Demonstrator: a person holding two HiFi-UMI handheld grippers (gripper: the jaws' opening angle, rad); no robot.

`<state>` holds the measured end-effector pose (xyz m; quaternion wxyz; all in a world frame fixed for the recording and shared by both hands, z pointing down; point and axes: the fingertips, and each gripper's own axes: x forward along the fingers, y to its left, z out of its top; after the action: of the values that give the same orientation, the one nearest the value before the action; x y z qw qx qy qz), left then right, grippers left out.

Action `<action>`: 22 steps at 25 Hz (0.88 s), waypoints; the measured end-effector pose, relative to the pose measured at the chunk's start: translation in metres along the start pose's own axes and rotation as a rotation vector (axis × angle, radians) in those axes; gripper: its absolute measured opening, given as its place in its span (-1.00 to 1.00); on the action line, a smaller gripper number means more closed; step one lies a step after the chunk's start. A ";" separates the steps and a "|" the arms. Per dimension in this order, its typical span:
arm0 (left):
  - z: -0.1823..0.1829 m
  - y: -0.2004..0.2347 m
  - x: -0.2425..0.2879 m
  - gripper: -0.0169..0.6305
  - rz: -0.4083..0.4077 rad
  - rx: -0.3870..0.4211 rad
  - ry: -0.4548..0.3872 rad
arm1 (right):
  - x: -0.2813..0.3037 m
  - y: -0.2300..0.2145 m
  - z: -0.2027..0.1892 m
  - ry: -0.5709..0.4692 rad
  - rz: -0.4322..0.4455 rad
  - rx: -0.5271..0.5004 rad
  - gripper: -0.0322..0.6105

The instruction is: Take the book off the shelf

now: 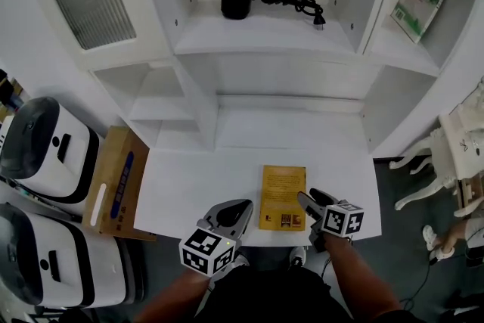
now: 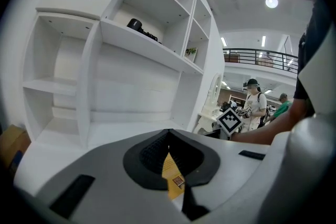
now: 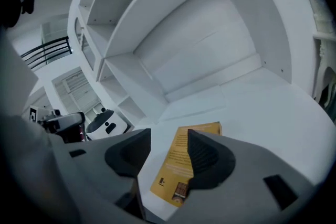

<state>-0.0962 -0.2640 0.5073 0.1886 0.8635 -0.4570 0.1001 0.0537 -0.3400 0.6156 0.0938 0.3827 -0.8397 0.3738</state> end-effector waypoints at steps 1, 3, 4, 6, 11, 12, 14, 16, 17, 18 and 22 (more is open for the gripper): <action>0.001 0.000 -0.002 -0.92 -0.008 0.003 -0.001 | -0.007 0.009 0.003 -0.024 0.006 -0.019 -0.19; 0.003 0.000 -0.005 -0.92 -0.025 0.013 -0.005 | -0.019 0.026 0.009 -0.067 0.012 -0.051 -0.65; 0.004 0.000 -0.007 -0.92 -0.034 0.019 -0.006 | -0.024 0.034 0.012 -0.085 0.020 -0.057 -0.72; 0.006 -0.001 -0.010 -0.92 -0.051 0.027 -0.011 | -0.034 0.049 0.016 -0.119 0.036 -0.060 -0.79; 0.006 -0.003 -0.016 -0.92 -0.096 0.041 -0.023 | -0.055 0.073 0.018 -0.177 0.005 -0.122 -0.81; 0.005 -0.003 -0.016 -0.92 -0.101 0.049 -0.020 | -0.057 0.076 0.017 -0.184 -0.006 -0.134 -0.81; 0.002 -0.004 -0.016 -0.92 -0.110 0.060 -0.010 | -0.061 0.079 0.015 -0.193 -0.023 -0.139 -0.81; -0.001 -0.007 -0.018 -0.92 -0.117 0.064 -0.003 | -0.066 0.080 0.013 -0.200 -0.034 -0.134 -0.81; -0.001 -0.009 -0.019 -0.92 -0.119 0.067 -0.003 | -0.069 0.080 0.013 -0.204 -0.039 -0.135 -0.81; -0.001 -0.011 -0.020 -0.92 -0.119 0.069 -0.004 | -0.072 0.080 0.014 -0.209 -0.042 -0.139 -0.81; 0.000 -0.020 -0.024 -0.92 -0.106 0.068 -0.022 | -0.086 0.084 0.022 -0.234 -0.027 -0.166 -0.81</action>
<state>-0.0931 -0.2356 0.4946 0.1592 0.8934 -0.4090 0.0959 0.0554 -0.2705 0.5150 0.0317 0.4257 -0.8678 0.2545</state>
